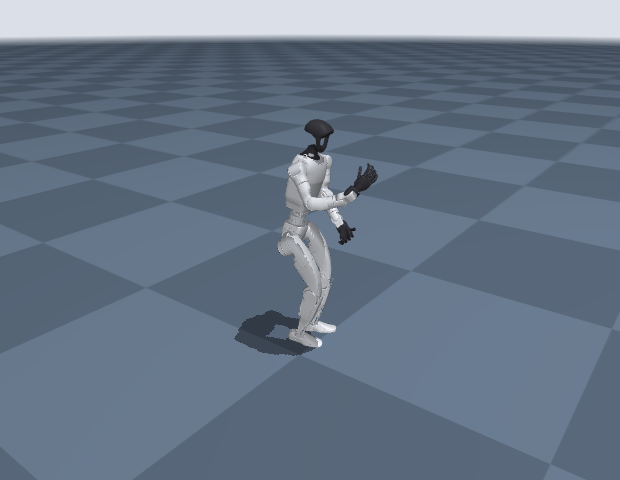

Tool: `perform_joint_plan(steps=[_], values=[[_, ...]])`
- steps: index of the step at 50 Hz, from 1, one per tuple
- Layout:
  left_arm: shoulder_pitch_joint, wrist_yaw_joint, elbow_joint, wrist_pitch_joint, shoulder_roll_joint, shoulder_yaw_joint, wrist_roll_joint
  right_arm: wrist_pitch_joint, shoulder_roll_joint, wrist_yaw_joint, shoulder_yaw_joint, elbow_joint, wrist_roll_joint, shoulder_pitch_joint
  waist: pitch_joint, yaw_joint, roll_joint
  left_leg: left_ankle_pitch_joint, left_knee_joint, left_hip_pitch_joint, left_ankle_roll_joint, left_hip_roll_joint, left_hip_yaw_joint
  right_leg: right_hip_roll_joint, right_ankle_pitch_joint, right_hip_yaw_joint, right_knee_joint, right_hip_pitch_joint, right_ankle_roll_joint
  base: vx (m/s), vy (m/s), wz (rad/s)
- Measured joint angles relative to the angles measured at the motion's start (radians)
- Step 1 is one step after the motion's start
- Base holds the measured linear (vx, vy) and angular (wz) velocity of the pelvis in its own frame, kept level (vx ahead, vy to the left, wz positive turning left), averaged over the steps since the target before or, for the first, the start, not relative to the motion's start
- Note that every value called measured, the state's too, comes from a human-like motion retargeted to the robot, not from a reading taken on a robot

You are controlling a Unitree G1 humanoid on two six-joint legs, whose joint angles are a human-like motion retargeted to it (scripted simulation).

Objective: Kungfu

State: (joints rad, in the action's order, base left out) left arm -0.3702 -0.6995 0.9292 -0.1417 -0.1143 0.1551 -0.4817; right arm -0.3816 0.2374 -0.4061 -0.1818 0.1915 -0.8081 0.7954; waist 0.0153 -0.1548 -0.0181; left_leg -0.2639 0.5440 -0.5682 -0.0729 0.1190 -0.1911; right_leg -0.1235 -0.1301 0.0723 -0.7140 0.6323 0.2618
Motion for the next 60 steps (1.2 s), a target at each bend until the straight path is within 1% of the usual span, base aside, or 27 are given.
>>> perform_joint_plan(steps=[2,3,5,7,8,10,11,15,18,21,24,29,32,35,37,40,41,43,45,47,48,50,52,54,55,57,60], values=[[-0.028,-0.046,-0.008,-0.021,-0.033,0.015,-0.118,0.114,-0.086,-0.094,-0.028,0.021,-0.122,-0.088,0.03,-0.004,-0.014,-0.043,0.08,-0.055,-0.025,-0.057,-0.017,0.07,0.099,-0.056,0.142,-0.043,-0.017,-0.25,0.12,0.58],[-0.042,-0.072,-0.008,-0.023,-0.047,0.021,-0.169,0.182,-0.13,-0.135,-0.046,0.034,-0.188,-0.13,0.049,0.005,-0.016,-0.068,0.136,-0.095,-0.027,-0.065,-0.019,0.085,0.044,-0.08,0.196,-0.058,-0.065,-0.28,-0.01,0.03],[-0.065,-0.139,-0.007,-0.013,-0.067,0.03,-0.252,0.298,-0.214,-0.194,-0.093,0.064,-0.327,-0.203,0.079,0.067,0.0,-0.12,0.252,-0.181,-0.015,-0.016,-0.03,0.059,-0.155,-0.083,0.138,-0.032,-0.271,-0.29,-0.12,-0.78],[-0.072,-0.206,-0.012,0.007,-0.08,0.031,-0.281,0.375,-0.273,-0.201,-0.146,0.093,-0.442,-0.262,0.112,0.105,0.005,-0.153,0.335,-0.245,-0.005,0.01,-0.042,0.012,-0.156,-0.108,0.059,0.057,-0.294,-0.33,-0.13,-0.62],[-0.074,-0.236,-0.013,0.016,-0.087,0.036,-0.285,0.415,-0.29,-0.194,-0.166,0.109,-0.463,-0.289,0.131,0.112,0.029,-0.162,0.371,-0.283,-0.003,0.02,-0.029,0.012,-0.158,-0.09,0.014,0.11,-0.292,-0.36,0.0,-0.02],[-0.072,-0.273,-0.002,0.028,-0.091,0.056,-0.279,0.481,-0.273,-0.226,-0.204,0.108,-0.394,-0.329,0.159,0.112,0.064,-0.169,0.422,-0.34,-0.001,0.036,-0.021,0.01,-0.191,-0.066,-0.03,0.156,-0.318,-0.3,0.04,0.25],[-0.064,-0.281,0.007,0.033,-0.09,0.063,-0.282,0.48,-0.261,-0.23,-0.218,0.101,-0.357,-0.347,0.165,0.116,0.067,-0.173,0.441,-0.358,0.0,0.043,-0.032,0.007,-0.202,-0.069,-0.033,0.161,-0.334,-0.18,-0.02,0.14],[-0.008,-0.283,0.035,0.028,-0.101,0.101,-0.295,0.404,-0.242,-0.194,-0.251,0.089,-0.298,-0.396,0.177,0.113,0.115,-0.161,0.458,-0.396,0.017,0.049,-0.01,0.004,-0.221,-0.032,-0.055,0.199,-0.361,-0.07,-0.03,0.35],[0.024,-0.264,0.056,0.021,-0.098,0.118,-0.288,0.388,-0.219,-0.193,-0.254,0.066,-0.336,-0.368,0.159,0.117,0.115,-0.108,0.407,-0.37,0.04,0.042,-0.027,0.018,-0.207,-0.039,-0.012,0.167,-0.368,0.01,-0.05,0.39],[0.031,-0.22,0.086,-0.004,-0.083,0.112,-0.261,0.385,-0.178,-0.198,-0.201,0.015,-0.348,-0.287,0.133,0.109,0.128,-0.002,0.318,-0.311,0.082,0.031,-0.035,0.038,-0.177,-0.022,0.066,0.109,-0.372,0.08,-0.02,0.64],[0.015,-0.159,0.116,-0.045,-0.047,0.09,-0.204,0.334,-0.11,-0.186,-0.108,-0.049,-0.341,-0.165,0.107,0.099,0.137,0.141,0.215,-0.238,0.136,0.01,-0.043,0.063,-0.137,-0.004,0.171,0.022,-0.384,0.1,0.0,0.76],[-0.007,-0.027,0.154,-0.157,0.044,0.027,-0.042,0.161,0.077,-0.09,0.082,-0.149,-0.338,0.051,0.064,0.101,0.112,0.378,0.069,-0.1,0.251,-0.047,-0.068,0.131,-0.073,0.035,0.358,-0.165,-0.402,0.18,-0.04,0.9],[-0.015,0.046,0.165,-0.221,0.102,-0.033,0.103,0.008,0.235,0.003,0.185,-0.213,-0.29,0.153,0.025,0.111,0.059,0.423,0.195,-0.086,0.316,-0.07,-0.158,0.201,-0.052,0.056,0.433,-0.251,-0.388,0.27,-0.1,1.11],[-0.017,0.1,0.173,-0.276,0.171,-0.116,0.234,-0.09,0.391,0.061,0.315,-0.279,-0.165,0.2,-0.044,0.115,0.009,0.324,0.674,-0.176,0.247,-0.031,-0.241,0.261,-0.044,0.095,0.469,-0.288,-0.369,0.27,-0.16,1.1],[-0.014,0.113,0.178,-0.302,0.237,-0.189,0.308,-0.117,0.468,0.119,0.403,-0.327,-0.045,0.195,-0.09,0.114,-0.004,0.247,0.992,-0.233,0.169,0.04,-0.261,0.266,-0.035,0.127,0.492,-0.307,-0.354,0.32,-0.21,0.75],[-0.008,0.146,0.196,-0.334,0.35,-0.315,0.403,-0.19,0.563,0.295,0.496,-0.415,0.165,0.176,-0.145,0.14,-0.002,0.133,1.307,-0.353,0.085,0.211,-0.27,0.22,-0.031,0.132,0.527,-0.313,-0.324,0.21,-0.21,-0.15],[-0.002,0.165,0.199,-0.343,0.391,-0.353,0.41,-0.218,0.584,0.385,0.516,-0.449,0.249,0.168,-0.138,0.158,-0.004,0.122,1.309,-0.386,0.062,0.286,-0.261,0.205,-0.037,0.113,0.527,-0.319,-0.31,0.1,-0.14,-1.03],[0.009,0.218,0.206,-0.351,0.472,-0.413,0.399,-0.268,0.617,0.589,0.549,-0.517,0.437,0.151,-0.108,0.195,-0.012,0.124,1.2,-0.429,0.04,0.455,-0.234,0.179,-0.048,0.066,0.52,-0.339,-0.285,0.0,-0.07,-1.41],[0.021,0.294,0.225,-0.351,0.545,-0.463,0.367,-0.305,0.639,0.81,0.577,-0.576,0.628,0.127,-0.071,0.231,-0.035,0.19,0.915,-0.435,0.066,0.598,-0.229,0.183,-0.055,0.01,0.508,-0.357,-0.261,-0.06,0.0,-1.35],[0.032,0.374,0.261,-0.345,0.597,-0.506,0.332,-0.312,0.652,1.041,0.597,-0.634,0.809,0.085,-0.053,0.247,-0.08,0.304,0.475,-0.402,0.142,0.578,-0.199,0.231,-0.041,-0.035,0.503,-0.362,-0.262,-0.05,-0.02,-0.78],[0.039,0.406,0.277,-0.347,0.618,-0.526,0.309,-0.315,0.657,1.133,0.607,-0.657,0.877,0.066,-0.045,0.249,-0.093,0.331,0.246,-0.373,0.178,0.563,-0.159,0.249,-0.029,-0.045,0.501,-0.366,-0.281,-0.05,-0.04,-0.43],[0.056,0.459,0.289,-0.354,0.642,-0.568,0.253,-0.324,0.673,1.241,0.623,-0.687,0.956,0.043,-0.03,0.25,-0.11,0.287,-0.082,-0.323,0.188,0.575,-0.145,0.279,-0.021,-0.047,0.487,-0.367,-0.348,-0.07,-0.01,-0.25],[0.078,0.495,0.264,-0.366,0.635,-0.601,0.206,-0.332,0.698,1.233,0.634,-0.699,0.933,0.025,-0.019,0.26,-0.116,0.256,-0.12,-0.373,0.185,0.553,-0.014,0.289,-0.028,-0.061,0.458,-0.355,-0.398,-0.01,0.05,-0.27],[0.111,0.528,0.222,-0.374,0.608,-0.619,0.193,-0.347,0.707,1.148,0.638,-0.702,0.858,0.003,-0.017,0.262,-0.122,0.245,0.002,-0.401,0.17,0.543,-0.005,0.303,-0.029,-0.081,0.425,-0.341,-0.412,0.09,0.1,-0.25],[0.13,0.546,0.198,-0.377,0.589,-0.625,0.197,-0.354,0.706,1.095,0.639,-0.703,0.811,-0.007,-0.019,0.26,-0.125,0.233,0.113,-0.429,0.151,0.534,0.016,0.31,-0.027,-0.089,0.411,-0.335,-0.416,0.08,0.14,-0.2],[0.157,0.593,0.156,-0.38,0.538,-0.628,0.235,-0.362,0.705,1.025,0.639,-0.698,0.741,-0.022,-0.03,0.266,-0.116,0.178,0.4,-0.478,0.083,0.575,-0.034,0.31,-0.022,-0.099,0.413,-0.333,-0.415,0.06,0.15,-0.19],[0.201,0.715,0.107,-0.421,0.469,-0.603,0.3,-0.379,0.701,1.003,0.652,-0.689,0.697,-0.047,-0.055,0.271,-0.082,0.117,0.81,-0.543,0.002,0.617,-0.065,0.285,-0.023,-0.098,0.426,-0.34,-0.399,0.18,0.13,-0.08]])
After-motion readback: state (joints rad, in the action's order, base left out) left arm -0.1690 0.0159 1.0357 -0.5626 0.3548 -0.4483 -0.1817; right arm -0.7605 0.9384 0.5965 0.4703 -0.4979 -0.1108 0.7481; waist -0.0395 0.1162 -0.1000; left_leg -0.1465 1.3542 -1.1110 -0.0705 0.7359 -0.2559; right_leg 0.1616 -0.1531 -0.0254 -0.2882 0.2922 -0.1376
